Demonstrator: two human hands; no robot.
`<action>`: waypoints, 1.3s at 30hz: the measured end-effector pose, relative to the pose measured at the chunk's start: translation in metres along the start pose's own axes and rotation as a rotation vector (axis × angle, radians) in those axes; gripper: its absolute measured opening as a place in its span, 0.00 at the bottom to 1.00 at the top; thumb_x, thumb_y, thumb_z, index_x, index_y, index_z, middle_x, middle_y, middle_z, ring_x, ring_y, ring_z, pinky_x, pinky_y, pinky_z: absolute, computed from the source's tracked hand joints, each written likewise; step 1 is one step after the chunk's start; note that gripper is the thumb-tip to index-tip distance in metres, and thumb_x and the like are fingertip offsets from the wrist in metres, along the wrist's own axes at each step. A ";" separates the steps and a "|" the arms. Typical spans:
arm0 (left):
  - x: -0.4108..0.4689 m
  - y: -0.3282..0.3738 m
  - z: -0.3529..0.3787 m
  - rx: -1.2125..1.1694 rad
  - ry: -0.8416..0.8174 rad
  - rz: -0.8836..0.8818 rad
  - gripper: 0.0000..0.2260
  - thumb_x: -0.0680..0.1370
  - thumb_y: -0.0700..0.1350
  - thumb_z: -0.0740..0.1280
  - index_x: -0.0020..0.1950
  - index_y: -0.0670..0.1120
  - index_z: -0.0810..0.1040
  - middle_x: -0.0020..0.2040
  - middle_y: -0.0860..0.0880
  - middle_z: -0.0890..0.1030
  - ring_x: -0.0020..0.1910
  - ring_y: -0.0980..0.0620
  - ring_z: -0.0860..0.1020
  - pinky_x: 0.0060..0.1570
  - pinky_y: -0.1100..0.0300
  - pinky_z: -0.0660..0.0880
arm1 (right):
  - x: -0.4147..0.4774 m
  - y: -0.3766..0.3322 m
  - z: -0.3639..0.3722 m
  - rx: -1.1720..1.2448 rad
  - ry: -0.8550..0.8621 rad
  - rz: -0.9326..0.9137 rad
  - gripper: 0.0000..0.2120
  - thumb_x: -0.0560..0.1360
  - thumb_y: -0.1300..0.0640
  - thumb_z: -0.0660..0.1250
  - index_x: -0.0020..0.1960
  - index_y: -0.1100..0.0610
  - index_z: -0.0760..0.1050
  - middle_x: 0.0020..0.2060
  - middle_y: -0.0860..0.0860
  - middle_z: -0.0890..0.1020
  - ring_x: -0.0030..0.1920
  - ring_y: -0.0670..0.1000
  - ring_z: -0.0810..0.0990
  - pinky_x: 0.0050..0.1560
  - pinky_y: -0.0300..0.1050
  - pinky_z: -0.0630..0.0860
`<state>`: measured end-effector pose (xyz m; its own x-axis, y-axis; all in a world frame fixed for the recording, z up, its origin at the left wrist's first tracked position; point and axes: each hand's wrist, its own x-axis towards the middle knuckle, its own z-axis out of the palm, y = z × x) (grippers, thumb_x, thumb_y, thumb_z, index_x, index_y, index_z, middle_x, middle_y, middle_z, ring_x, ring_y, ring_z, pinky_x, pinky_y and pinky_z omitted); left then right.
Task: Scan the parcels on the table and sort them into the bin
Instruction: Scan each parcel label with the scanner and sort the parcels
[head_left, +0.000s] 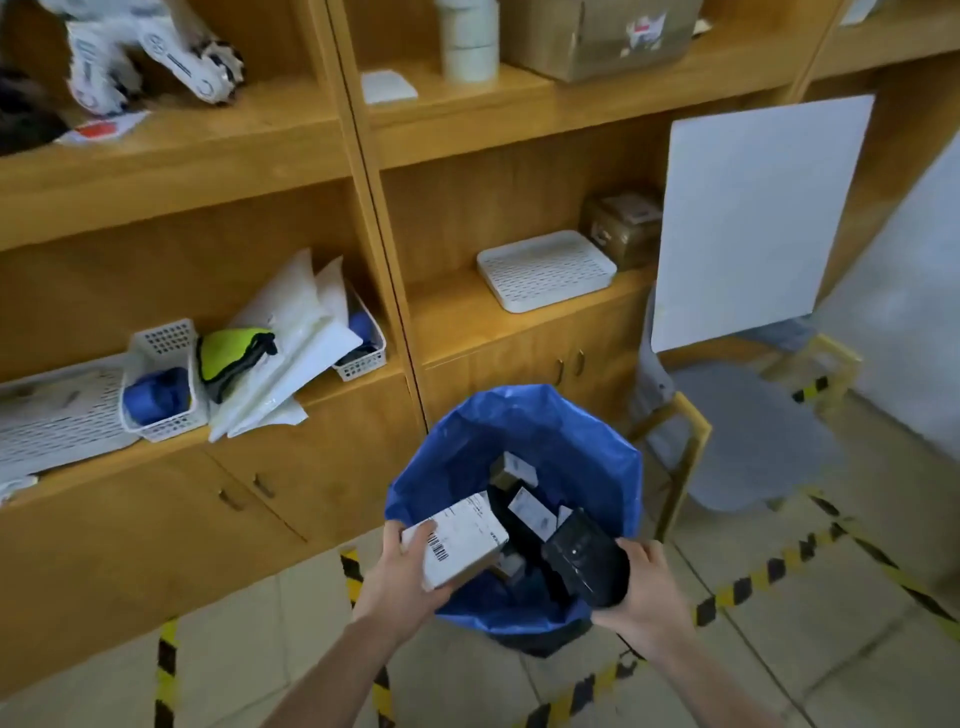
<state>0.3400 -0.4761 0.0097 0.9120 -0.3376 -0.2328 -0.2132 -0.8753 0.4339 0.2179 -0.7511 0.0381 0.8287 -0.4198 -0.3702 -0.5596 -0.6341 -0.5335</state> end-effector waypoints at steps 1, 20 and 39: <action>0.009 0.001 0.004 0.003 -0.013 0.000 0.35 0.69 0.60 0.70 0.73 0.54 0.62 0.61 0.52 0.58 0.56 0.48 0.74 0.45 0.56 0.77 | 0.008 0.003 0.000 0.007 -0.009 0.013 0.40 0.55 0.49 0.75 0.66 0.50 0.68 0.53 0.44 0.64 0.51 0.48 0.72 0.52 0.47 0.76; 0.237 -0.047 0.116 0.025 -0.364 0.265 0.36 0.68 0.56 0.75 0.71 0.49 0.66 0.59 0.51 0.59 0.57 0.50 0.71 0.50 0.60 0.74 | 0.179 -0.016 0.103 0.208 0.081 0.429 0.40 0.59 0.49 0.77 0.69 0.50 0.67 0.62 0.45 0.66 0.61 0.52 0.73 0.58 0.56 0.73; 0.330 -0.099 0.291 0.098 -0.749 0.442 0.53 0.66 0.45 0.80 0.79 0.56 0.46 0.74 0.53 0.45 0.69 0.56 0.56 0.70 0.57 0.63 | 0.266 0.071 0.251 0.285 0.076 0.767 0.40 0.61 0.52 0.78 0.69 0.52 0.66 0.64 0.48 0.65 0.60 0.54 0.73 0.62 0.62 0.70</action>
<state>0.5606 -0.6018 -0.3633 0.2759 -0.7615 -0.5865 -0.5534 -0.6248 0.5508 0.3960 -0.7453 -0.2893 0.2078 -0.7189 -0.6633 -0.9435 0.0315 -0.3298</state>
